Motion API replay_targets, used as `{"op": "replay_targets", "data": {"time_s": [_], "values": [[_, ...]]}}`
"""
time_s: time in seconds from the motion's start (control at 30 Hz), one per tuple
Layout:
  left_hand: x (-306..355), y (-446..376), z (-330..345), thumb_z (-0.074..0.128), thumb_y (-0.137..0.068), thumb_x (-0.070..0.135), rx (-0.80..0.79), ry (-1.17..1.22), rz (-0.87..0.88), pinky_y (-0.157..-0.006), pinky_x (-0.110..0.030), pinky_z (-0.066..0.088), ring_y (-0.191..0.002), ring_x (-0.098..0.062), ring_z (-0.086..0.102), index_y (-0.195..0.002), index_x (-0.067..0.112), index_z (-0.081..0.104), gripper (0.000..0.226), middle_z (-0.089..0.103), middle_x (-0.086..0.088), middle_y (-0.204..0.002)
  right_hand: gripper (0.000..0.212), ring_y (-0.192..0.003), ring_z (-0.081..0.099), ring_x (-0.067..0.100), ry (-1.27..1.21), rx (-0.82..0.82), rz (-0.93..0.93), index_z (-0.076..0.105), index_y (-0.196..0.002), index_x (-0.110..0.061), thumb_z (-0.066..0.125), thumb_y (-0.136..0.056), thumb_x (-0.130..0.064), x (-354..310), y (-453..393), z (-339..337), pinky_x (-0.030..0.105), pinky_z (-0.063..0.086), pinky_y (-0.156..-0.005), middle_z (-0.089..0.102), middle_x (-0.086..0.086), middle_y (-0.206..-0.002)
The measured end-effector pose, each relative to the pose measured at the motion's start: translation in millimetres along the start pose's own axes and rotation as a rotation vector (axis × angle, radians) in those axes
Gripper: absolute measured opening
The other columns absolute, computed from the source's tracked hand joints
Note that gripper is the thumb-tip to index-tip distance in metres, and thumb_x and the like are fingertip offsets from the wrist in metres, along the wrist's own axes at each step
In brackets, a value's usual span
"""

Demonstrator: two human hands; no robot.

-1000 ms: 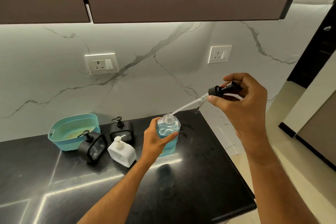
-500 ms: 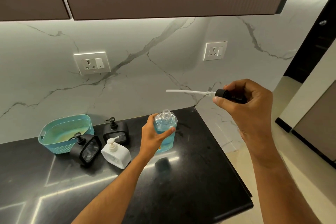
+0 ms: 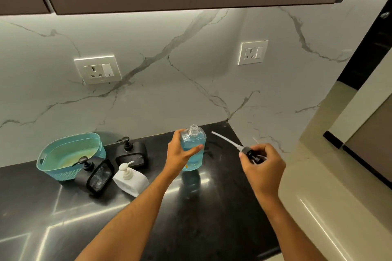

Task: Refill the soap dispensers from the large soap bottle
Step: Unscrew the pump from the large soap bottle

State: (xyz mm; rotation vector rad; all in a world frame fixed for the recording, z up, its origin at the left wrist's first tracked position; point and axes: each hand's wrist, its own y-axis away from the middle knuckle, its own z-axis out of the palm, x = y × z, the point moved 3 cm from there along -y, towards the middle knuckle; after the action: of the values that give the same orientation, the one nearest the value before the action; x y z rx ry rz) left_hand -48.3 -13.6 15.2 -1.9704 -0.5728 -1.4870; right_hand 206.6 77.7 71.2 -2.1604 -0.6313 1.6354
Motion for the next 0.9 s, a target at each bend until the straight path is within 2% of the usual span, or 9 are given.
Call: {"op": "replay_targets", "data": {"time_s": [0.1, 0.27, 0.33, 0.47, 0.57, 0.73, 0.9], "values": [[-11, -13, 4, 0.091, -0.076, 0.032, -0.001, -0.007, -0.023, -0.089, -0.036, 0.063, -0.109, -0.019, 0.07, -0.121, 0.023, 0.053, 0.06, 0.068, 0.007, -0.117, 0.037, -0.085, 0.065, 0.006, 0.081, -0.026, -0.001, 0.074, -0.105, -0.013, 0.09, -0.072, -0.006, 39, 20, 15, 0.002, 0.05, -0.075, 0.066, -0.002, -0.098], [-26, -34, 11, 0.092, -0.075, 0.032, -0.006, -0.005, -0.056, -0.093, -0.045, 0.062, -0.11, -0.02, 0.069, -0.121, 0.019, 0.052, 0.063, 0.067, 0.001, -0.119, 0.04, -0.102, 0.058, -0.002, 0.134, -0.1, 0.009, 0.075, -0.107, -0.012, 0.09, -0.071, -0.003, 93, 51, 37, 0.002, 0.049, -0.08, 0.055, -0.01, -0.108], [-32, -42, 13, 0.092, -0.075, 0.031, -0.012, -0.002, -0.061, -0.093, -0.045, 0.062, -0.111, -0.021, 0.069, -0.121, 0.019, 0.052, 0.062, 0.066, 0.0, -0.12, 0.04, -0.104, 0.059, 0.0, 0.158, -0.145, 0.003, 0.075, -0.107, -0.012, 0.09, -0.071, -0.002, 111, 59, 43, 0.005, 0.051, -0.083, 0.054, -0.014, -0.111], [-41, -59, 19, 0.09, -0.078, 0.03, -0.028, -0.009, -0.067, -0.095, -0.045, 0.061, -0.113, -0.022, 0.068, -0.123, 0.017, 0.051, 0.062, 0.065, 0.0, -0.122, 0.037, -0.108, 0.061, 0.005, 0.21, -0.202, -0.028, 0.074, -0.106, -0.01, 0.088, -0.073, -0.005, 138, 67, 51, 0.013, 0.054, -0.09, 0.058, -0.009, -0.116], [-44, -69, 21, 0.09, -0.077, 0.031, -0.032, -0.004, -0.059, -0.095, -0.044, 0.061, -0.113, -0.02, 0.068, -0.124, 0.018, 0.051, 0.063, 0.065, 0.002, -0.123, 0.038, -0.107, 0.061, 0.005, 0.215, -0.234, -0.018, 0.069, -0.106, -0.015, 0.087, -0.073, -0.005, 145, 69, 55, 0.017, 0.054, -0.092, 0.061, -0.009, -0.113], [-51, -78, 25, 0.09, -0.077, 0.028, -0.028, -0.009, -0.047, -0.095, -0.041, 0.061, -0.114, -0.021, 0.067, -0.125, 0.017, 0.051, 0.063, 0.065, 0.001, -0.124, 0.047, -0.1, 0.061, 0.004, 0.27, -0.336, 0.085, 0.066, -0.113, -0.019, 0.086, -0.073, -0.004, 153, 69, 60, 0.005, 0.047, -0.091, 0.059, -0.013, -0.108], [-54, -81, 27, 0.09, -0.075, 0.032, -0.028, 0.013, -0.066, -0.093, -0.036, 0.062, -0.114, -0.02, 0.068, -0.125, 0.018, 0.05, 0.066, 0.065, 0.002, -0.124, 0.051, -0.101, 0.061, 0.008, 0.337, -0.414, 0.176, 0.065, -0.118, -0.019, 0.087, -0.074, -0.008, 162, 74, 67, 0.024, 0.056, -0.09, 0.06, -0.01, -0.108]]}}
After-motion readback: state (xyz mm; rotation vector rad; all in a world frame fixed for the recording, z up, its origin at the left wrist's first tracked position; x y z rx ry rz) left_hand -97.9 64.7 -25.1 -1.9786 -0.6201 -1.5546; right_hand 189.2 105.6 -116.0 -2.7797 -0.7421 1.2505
